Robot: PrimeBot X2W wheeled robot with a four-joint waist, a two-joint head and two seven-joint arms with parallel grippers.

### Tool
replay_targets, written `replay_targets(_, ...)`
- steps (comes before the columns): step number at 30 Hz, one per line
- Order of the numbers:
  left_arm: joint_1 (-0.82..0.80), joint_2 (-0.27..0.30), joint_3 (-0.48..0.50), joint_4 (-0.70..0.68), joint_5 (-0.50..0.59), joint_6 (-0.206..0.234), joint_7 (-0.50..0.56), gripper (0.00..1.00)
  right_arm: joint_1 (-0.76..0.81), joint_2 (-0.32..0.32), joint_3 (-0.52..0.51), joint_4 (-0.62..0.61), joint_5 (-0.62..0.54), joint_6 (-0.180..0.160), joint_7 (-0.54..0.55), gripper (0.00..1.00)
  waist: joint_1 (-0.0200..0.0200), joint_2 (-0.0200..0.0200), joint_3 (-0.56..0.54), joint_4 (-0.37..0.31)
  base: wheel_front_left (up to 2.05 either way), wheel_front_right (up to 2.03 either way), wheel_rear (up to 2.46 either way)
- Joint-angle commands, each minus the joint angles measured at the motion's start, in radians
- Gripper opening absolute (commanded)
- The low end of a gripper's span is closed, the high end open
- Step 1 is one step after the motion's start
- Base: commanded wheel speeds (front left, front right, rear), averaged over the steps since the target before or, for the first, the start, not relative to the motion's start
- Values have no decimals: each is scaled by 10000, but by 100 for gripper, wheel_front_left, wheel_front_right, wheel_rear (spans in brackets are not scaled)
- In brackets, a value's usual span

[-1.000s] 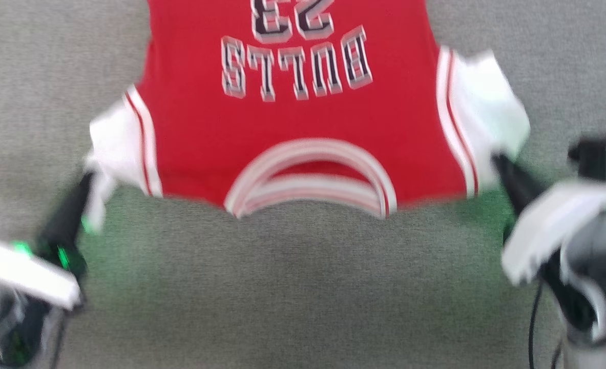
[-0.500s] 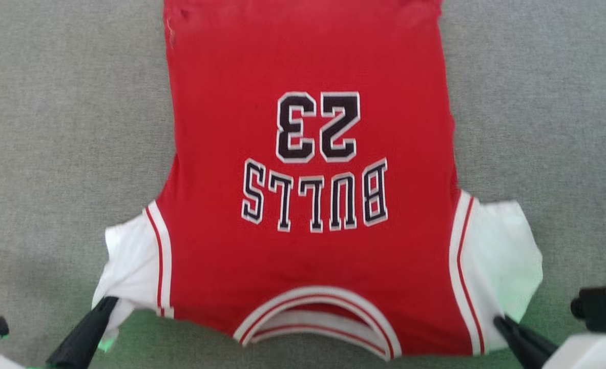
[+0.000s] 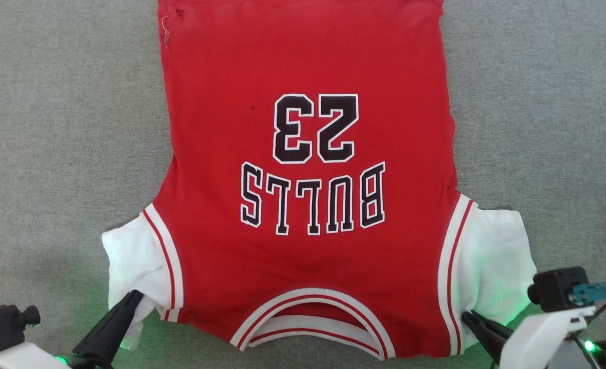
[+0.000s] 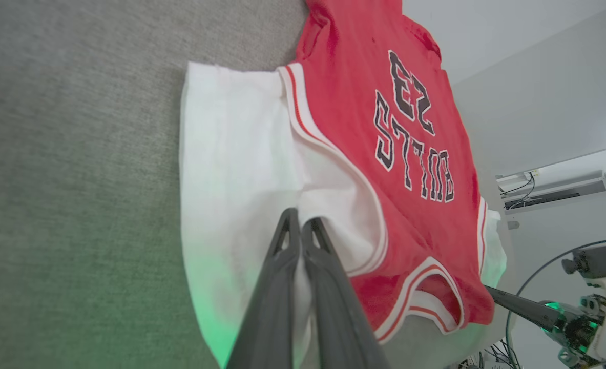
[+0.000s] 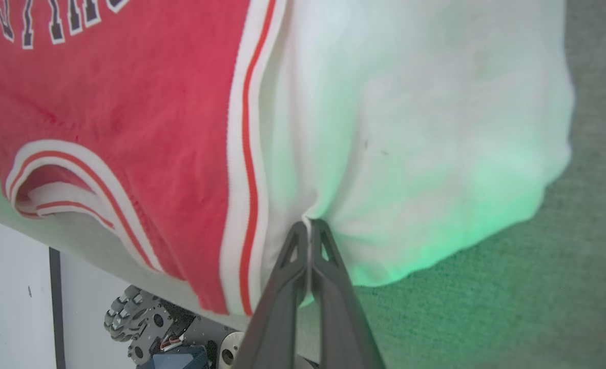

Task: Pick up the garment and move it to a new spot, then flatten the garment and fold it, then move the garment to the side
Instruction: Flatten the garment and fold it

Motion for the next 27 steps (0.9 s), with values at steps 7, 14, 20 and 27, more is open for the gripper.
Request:
replay_targets(7,-283,-37,-216,418,37,23,-50,0,-420,-19,243,408,-284,-21,-466,100,0,0,-233,-30,0,0,0)
replay_targets(14,-302,-95,-273,45,375,23,-51,0,-1257,-324,-639,-1096,-288,-21,383,100,0,0,-437,216,0,0,0)
replay_targets(20,-967,-243,-402,-364,575,23,-51,0,-4474,-699,-1494,-880,-953,-20,1211,100,0,0,343,656,0,0,0)
replay_targets(27,-2489,-454,-1035,-591,559,23,-51,0,-9281,-1020,-1516,2332,-2989,-16,1480,100,0,0,1720,1567,0,0,0)
